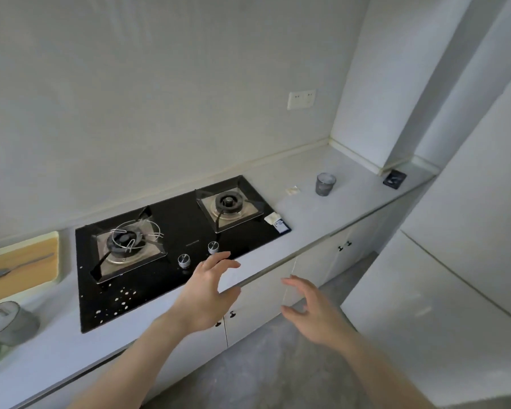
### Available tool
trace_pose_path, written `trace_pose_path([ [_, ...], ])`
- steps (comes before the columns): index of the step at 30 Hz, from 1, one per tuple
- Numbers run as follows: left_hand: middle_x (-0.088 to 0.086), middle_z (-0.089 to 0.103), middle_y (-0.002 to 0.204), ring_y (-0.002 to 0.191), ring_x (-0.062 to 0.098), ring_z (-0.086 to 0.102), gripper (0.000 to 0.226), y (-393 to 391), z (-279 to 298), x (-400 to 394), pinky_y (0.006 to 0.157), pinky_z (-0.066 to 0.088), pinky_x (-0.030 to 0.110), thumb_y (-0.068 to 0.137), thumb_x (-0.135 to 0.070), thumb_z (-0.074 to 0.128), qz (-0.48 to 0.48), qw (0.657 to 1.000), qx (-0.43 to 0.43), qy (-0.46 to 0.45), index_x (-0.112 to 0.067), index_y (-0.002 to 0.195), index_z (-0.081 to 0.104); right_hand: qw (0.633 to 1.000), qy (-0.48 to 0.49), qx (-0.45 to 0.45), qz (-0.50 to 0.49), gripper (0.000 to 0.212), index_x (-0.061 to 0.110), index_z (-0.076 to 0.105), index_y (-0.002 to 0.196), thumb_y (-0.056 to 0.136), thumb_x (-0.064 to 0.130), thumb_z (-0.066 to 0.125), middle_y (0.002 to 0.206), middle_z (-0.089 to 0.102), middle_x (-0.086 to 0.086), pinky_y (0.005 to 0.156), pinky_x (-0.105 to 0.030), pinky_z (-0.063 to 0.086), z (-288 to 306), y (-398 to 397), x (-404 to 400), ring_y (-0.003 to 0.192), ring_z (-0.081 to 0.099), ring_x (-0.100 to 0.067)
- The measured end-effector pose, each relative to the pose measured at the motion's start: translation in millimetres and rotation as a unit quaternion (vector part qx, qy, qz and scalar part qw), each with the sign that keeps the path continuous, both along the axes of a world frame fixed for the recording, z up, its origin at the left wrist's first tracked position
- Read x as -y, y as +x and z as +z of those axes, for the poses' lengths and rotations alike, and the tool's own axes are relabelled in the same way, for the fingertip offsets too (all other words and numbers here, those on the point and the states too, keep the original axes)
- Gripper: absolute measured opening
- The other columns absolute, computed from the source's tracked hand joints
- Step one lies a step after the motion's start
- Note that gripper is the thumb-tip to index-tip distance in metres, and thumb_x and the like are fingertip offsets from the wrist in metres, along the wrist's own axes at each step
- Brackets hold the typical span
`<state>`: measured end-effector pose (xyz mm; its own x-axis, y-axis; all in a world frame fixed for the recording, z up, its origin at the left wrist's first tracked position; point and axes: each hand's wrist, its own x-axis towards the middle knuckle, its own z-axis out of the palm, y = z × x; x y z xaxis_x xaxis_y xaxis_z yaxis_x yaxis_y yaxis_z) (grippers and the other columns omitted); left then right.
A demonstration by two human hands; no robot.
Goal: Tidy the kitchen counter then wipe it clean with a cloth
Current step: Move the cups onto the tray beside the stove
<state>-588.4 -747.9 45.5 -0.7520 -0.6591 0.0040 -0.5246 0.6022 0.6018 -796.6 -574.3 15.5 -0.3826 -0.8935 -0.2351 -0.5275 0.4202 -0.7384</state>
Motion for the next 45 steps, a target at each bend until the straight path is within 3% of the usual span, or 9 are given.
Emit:
trace_pose_path([
  [8,-0.019,0.029,0.158,0.146,0.014,0.03,0.051,-102.4,6.5,25.1,0.117,0.032,0.034,0.093,-0.038,0.067,-0.045,0.999,0.019,-0.006,-0.04,0.141,0.048,0.998,-0.026,0.024,-0.051,0.056,0.041,0.041,0.146,0.094,0.04,0.063,0.145,0.034,0.028,0.117,-0.033,0.035,-8.9,-90.0,9.9,0.139,0.037,-0.001],
  [13,-0.018,0.029,0.159,0.148,0.014,0.027,0.051,-158.5,-0.8,59.4,0.12,0.031,0.036,0.094,-0.038,0.065,-0.055,0.998,0.011,0.0,-0.041,0.141,0.047,0.996,-0.025,0.01,-0.088,0.051,0.042,0.045,0.139,0.094,0.031,0.065,0.138,0.038,0.032,0.108,-0.021,0.035,-14.1,-146.9,41.7,0.133,0.041,0.001],
  [17,-0.015,0.032,0.158,0.148,0.014,0.027,0.05,-197.6,-3.1,93.8,0.119,0.027,0.032,0.094,-0.037,0.065,-0.064,0.998,0.013,0.001,-0.039,0.141,0.049,0.995,-0.01,0.007,-0.098,0.055,0.041,0.044,0.144,0.093,0.035,0.065,0.148,0.038,0.02,0.112,-0.031,0.038,-13.4,-193.6,74.4,0.137,0.04,-0.005],
  [22,-0.01,0.036,0.158,0.147,0.017,0.032,0.049,-240.8,-9.3,137.2,0.119,0.032,0.036,0.093,-0.038,0.066,-0.077,0.997,0.015,0.004,-0.034,0.14,0.052,0.991,-0.02,0.007,-0.129,0.055,0.039,0.044,0.142,0.094,0.029,0.068,0.145,0.039,0.017,0.11,-0.028,0.038,-13.7,-247.1,112.0,0.134,0.041,-0.006],
  [27,-0.011,0.037,0.157,0.144,0.017,0.036,0.049,-261.7,-11.7,160.9,0.116,0.033,0.032,0.092,-0.036,0.068,-0.051,0.998,0.013,0.02,-0.036,0.139,0.053,0.993,0.003,0.012,-0.118,0.065,0.034,0.036,0.15,0.093,0.03,0.069,0.153,0.032,0.011,0.114,-0.037,0.039,-18.7,-294.7,146.4,0.138,0.041,-0.014],
  [32,-0.015,0.034,0.158,0.146,0.015,0.033,0.05,-277.3,-14.9,176.5,0.117,0.035,0.035,0.093,-0.039,0.067,-0.005,0.999,0.024,0.028,-0.04,0.14,0.051,0.994,0.023,0.007,-0.106,0.072,0.031,0.029,0.154,0.094,0.028,0.068,0.157,0.026,0.005,0.114,-0.033,0.034,-28.5,-356.4,186.9,0.14,0.038,-0.018],
  [38,-0.016,0.038,0.153,0.141,0.013,0.038,0.046,-300.8,-12.8,175.3,0.112,0.035,0.027,0.094,-0.032,0.068,0.09,0.995,0.036,0.035,-0.036,0.138,0.055,0.994,0.058,-0.01,-0.093,0.081,0.023,0.02,0.159,0.093,0.024,0.067,0.16,0.018,0.0,0.115,-0.034,0.03,-46.0,-441.8,231.9,0.145,0.033,-0.022],
  [42,-0.015,0.034,0.157,0.144,0.016,0.035,0.05,-322.4,-15.6,167.7,0.117,0.036,0.034,0.094,-0.037,0.068,0.152,0.986,0.047,0.045,-0.036,0.142,0.051,0.992,0.083,-0.048,-0.086,0.085,0.02,0.022,0.157,0.089,0.027,0.071,0.16,0.02,-0.007,0.115,-0.039,0.035,-64.6,-498.0,267.6,0.143,0.036,-0.03],
  [45,-0.016,0.036,0.155,0.144,0.013,0.034,0.051,-333.2,-20.4,159.0,0.116,0.032,0.031,0.094,-0.036,0.067,0.194,0.978,0.05,0.052,-0.037,0.142,0.05,0.989,0.111,-0.06,-0.077,0.091,0.026,0.025,0.156,0.08,0.031,0.074,0.156,0.026,-0.007,0.111,-0.042,0.041,-81.6,-528.9,294.3,0.138,0.04,-0.035],
])
